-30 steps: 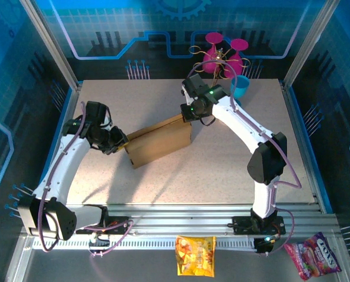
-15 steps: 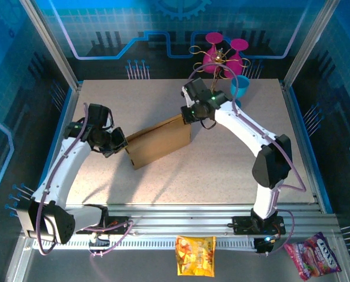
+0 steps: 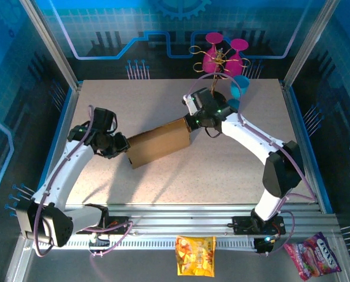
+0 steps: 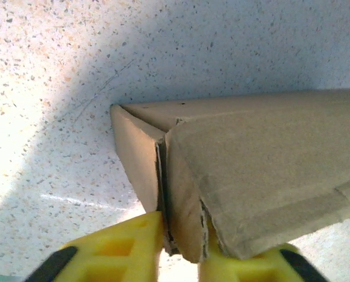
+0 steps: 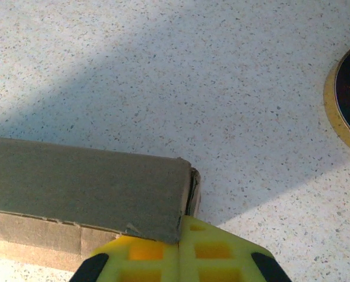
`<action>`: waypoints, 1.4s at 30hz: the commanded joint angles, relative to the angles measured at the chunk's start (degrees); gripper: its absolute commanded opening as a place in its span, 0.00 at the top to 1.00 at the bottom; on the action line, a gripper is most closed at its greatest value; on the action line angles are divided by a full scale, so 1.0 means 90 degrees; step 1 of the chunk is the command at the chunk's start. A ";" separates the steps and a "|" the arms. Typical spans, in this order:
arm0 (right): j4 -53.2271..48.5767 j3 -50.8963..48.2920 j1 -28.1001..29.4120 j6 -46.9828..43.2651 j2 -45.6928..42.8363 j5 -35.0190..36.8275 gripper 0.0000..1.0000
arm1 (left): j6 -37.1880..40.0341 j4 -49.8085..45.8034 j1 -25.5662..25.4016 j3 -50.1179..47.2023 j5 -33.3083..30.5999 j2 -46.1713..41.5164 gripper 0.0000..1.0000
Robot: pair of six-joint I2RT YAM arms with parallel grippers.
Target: Fold the paper box
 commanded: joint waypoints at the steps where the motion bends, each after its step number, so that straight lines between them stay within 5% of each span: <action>1: -0.0150 -0.0293 -0.0001 -0.0181 -0.0018 -0.0223 1.00 | -0.0536 -0.0285 -0.0066 0.0182 0.0094 -0.0282 0.68; 11: -0.0092 -0.0379 0.0008 -0.0124 -0.0066 -0.0073 1.00 | -0.4069 -0.0631 -0.0046 0.0561 -0.0301 -0.1165 0.46; 19: -0.0124 -0.0371 0.0045 -0.0036 -0.0068 -0.0061 1.00 | -0.6683 0.0611 -0.0024 -0.0413 0.0482 -0.1280 0.35; 30: -0.0149 -0.0352 0.0052 -0.0026 -0.0037 -0.0082 1.00 | -0.7445 0.1690 -0.0060 -0.1253 0.0666 -0.1016 0.35; 42: -0.0273 -0.0295 0.0054 -0.0043 -0.0065 -0.0224 0.95 | -0.7116 0.1960 -0.0065 -0.1988 0.0236 -0.1276 0.61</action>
